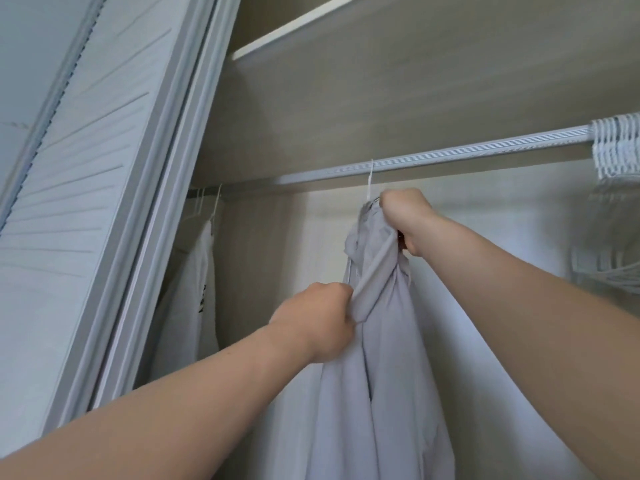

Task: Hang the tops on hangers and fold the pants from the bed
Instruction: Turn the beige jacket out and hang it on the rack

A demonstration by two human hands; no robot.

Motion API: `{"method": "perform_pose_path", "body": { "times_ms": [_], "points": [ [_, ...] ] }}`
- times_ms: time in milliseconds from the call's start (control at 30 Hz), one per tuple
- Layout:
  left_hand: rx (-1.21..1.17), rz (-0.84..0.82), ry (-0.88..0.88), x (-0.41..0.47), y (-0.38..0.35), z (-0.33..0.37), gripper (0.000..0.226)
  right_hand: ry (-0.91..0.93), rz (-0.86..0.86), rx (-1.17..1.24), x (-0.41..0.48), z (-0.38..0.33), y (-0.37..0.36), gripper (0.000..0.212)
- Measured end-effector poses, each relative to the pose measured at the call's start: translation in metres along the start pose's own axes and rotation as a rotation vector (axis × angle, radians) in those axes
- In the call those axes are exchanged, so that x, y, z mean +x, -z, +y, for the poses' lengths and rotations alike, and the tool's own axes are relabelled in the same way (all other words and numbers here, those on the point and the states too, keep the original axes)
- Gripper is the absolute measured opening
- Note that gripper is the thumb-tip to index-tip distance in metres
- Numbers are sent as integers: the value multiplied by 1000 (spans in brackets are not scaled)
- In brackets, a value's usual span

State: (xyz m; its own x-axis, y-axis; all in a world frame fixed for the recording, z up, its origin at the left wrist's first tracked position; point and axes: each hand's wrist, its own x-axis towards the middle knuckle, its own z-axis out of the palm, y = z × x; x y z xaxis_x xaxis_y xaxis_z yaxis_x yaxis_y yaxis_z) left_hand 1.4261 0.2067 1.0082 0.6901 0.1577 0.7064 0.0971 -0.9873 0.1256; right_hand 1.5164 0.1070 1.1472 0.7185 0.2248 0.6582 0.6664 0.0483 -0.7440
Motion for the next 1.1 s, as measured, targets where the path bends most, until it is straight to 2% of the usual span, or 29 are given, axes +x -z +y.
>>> {"method": "perform_pose_path", "body": {
  "times_ms": [100, 233, 300, 467, 600, 700, 967, 1100],
  "points": [
    [30, -12, 24, -8, 3, -17, 27, 63, -36, -162, -8, 6, -3, 16],
    [66, -4, 57, -18, 11, -40, 13, 328, 37, -681, -25, 5, -2, 22],
    [94, -16, 87, -24, 14, -51, 13, 364, 18, -733, -35, 1, -6, 30],
    [177, -36, 145, -30, 20, -78, 21, 362, -72, -761, -43, 1, -31, 12],
    [214, -39, 169, -35, 23, -96, 25, 261, -112, -823, -40, 2, -54, 19],
    [228, -50, 198, -36, 25, -109, 20, 216, -193, -736, -31, 9, -75, 19],
    [267, -76, 273, -36, 26, -137, 14, 371, -241, -516, 2, 30, -130, 27],
    [331, -71, 269, -32, 22, -144, 4, 440, -218, -399, 18, 42, -157, 32]
  ]
}}
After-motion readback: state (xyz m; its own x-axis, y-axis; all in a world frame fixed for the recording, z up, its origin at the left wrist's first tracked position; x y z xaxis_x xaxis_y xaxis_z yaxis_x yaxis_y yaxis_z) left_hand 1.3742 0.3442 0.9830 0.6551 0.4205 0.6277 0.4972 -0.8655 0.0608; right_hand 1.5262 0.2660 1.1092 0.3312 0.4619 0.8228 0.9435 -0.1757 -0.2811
